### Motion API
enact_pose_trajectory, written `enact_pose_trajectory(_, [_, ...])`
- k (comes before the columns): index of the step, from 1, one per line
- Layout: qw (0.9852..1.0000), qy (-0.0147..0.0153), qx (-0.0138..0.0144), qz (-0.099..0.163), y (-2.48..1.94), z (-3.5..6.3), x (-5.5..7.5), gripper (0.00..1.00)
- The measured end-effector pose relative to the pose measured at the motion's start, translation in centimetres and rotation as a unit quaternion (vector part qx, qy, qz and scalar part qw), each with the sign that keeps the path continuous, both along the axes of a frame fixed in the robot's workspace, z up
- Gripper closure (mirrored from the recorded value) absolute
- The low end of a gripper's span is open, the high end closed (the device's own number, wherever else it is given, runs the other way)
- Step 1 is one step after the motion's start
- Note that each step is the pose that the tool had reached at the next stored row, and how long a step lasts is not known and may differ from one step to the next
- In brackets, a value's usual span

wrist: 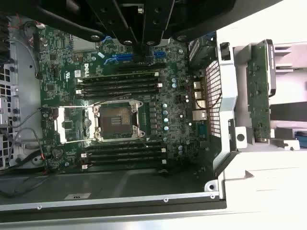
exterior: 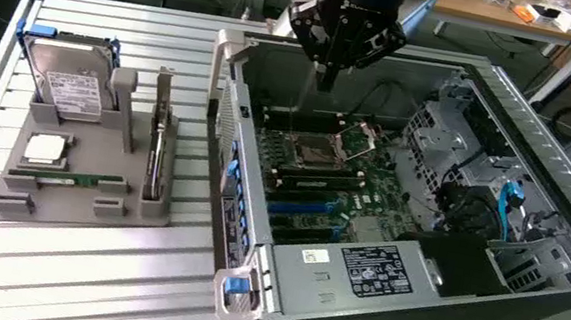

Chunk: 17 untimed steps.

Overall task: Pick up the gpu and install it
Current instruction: 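Reach for the gpu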

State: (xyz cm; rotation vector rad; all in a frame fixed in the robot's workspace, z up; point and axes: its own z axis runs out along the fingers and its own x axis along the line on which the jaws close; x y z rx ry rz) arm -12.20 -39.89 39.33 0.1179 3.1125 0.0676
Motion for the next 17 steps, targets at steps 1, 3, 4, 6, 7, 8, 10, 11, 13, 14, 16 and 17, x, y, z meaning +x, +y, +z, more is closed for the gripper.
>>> enact_pose_trajectory(1, [1.0000,0.0000,0.0000,0.000,0.00,0.00,-0.14,0.89])
enact_pose_trajectory(3, [1.0000,0.0000,0.0000,0.000,0.00,0.00,-0.24,0.89])
enact_pose_trajectory(4, [1.0000,0.0000,0.0000,0.000,0.00,0.00,-0.28,0.89])
enact_pose_trajectory(6, [1.0000,0.0000,0.0000,0.000,0.00,0.00,-0.32,0.89])
enact_pose_trajectory(7, [1.0000,0.0000,0.0000,0.000,0.00,0.00,-0.35,0.89])
enact_pose_trajectory(8, [1.0000,0.0000,0.0000,0.000,0.00,0.00,-0.40,0.89])
enact_pose_trajectory(10, [1.0000,0.0000,0.0000,0.000,0.00,0.00,-0.53,0.89])
enact_pose_trajectory(11, [1.0000,0.0000,0.0000,0.000,0.00,0.00,-0.57,0.89])
enact_pose_trajectory(13, [1.0000,0.0000,0.0000,0.000,0.00,0.00,-0.62,0.89])
enact_pose_trajectory(14, [1.0000,0.0000,0.0000,0.000,0.00,0.00,-0.63,0.89])
enact_pose_trajectory(16, [1.0000,0.0000,0.0000,0.000,0.00,0.00,-0.66,0.89])
enact_pose_trajectory(17, [1.0000,0.0000,0.0000,0.000,0.00,0.00,-0.69,0.89])
